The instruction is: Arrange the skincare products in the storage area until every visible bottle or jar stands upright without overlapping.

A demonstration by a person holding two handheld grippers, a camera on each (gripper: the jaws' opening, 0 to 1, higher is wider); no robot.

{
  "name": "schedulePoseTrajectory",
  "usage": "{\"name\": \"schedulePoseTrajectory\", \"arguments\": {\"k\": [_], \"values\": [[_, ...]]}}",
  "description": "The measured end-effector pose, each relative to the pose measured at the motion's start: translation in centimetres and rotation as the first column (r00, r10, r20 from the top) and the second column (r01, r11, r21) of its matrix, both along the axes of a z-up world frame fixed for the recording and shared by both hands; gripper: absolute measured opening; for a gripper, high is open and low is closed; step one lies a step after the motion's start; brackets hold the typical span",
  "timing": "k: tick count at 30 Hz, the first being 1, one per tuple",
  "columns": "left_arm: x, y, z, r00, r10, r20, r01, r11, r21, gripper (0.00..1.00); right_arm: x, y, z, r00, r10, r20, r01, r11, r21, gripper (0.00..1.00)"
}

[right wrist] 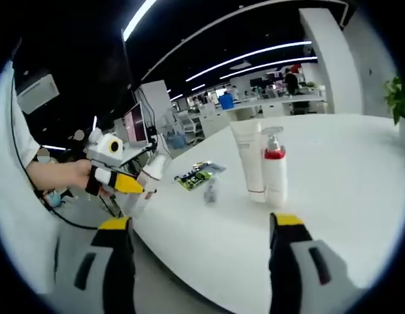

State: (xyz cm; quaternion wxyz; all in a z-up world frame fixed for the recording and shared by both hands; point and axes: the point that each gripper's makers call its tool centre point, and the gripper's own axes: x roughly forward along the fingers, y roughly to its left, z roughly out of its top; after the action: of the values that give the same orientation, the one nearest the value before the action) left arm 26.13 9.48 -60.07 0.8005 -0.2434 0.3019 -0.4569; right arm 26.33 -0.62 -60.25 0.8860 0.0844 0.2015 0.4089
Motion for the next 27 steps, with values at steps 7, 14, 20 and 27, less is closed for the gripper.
{"name": "schedulePoseTrajectory", "arguments": {"k": [7, 14, 20, 27], "values": [[-1.6, -1.4, 1.2, 0.999, -0.044, 0.019, 0.045, 0.997, -0.067, 0.17, -1.0, 2.2, 3.1, 0.997, 0.072, -0.019, -0.067, 0.979, 0.193, 0.8], [-3.3, -3.0, 2.5, 0.993, -0.111, 0.046, 0.116, 0.985, -0.131, 0.17, -1.7, 4.6, 4.2, 0.989, 0.15, -0.012, -0.143, 0.961, 0.237, 0.67], [-4.4, -3.9, 3.1, 0.983, -0.17, 0.072, 0.179, 0.973, -0.146, 0.17, -2.3, 6.0, 4.6, 0.976, 0.216, -0.019, -0.203, 0.942, 0.266, 0.54], [-5.0, -4.2, 3.4, 0.973, -0.211, 0.093, 0.224, 0.963, -0.152, 0.17, -2.7, 6.6, 5.2, 0.966, 0.256, -0.025, -0.236, 0.921, 0.31, 0.42]]}}
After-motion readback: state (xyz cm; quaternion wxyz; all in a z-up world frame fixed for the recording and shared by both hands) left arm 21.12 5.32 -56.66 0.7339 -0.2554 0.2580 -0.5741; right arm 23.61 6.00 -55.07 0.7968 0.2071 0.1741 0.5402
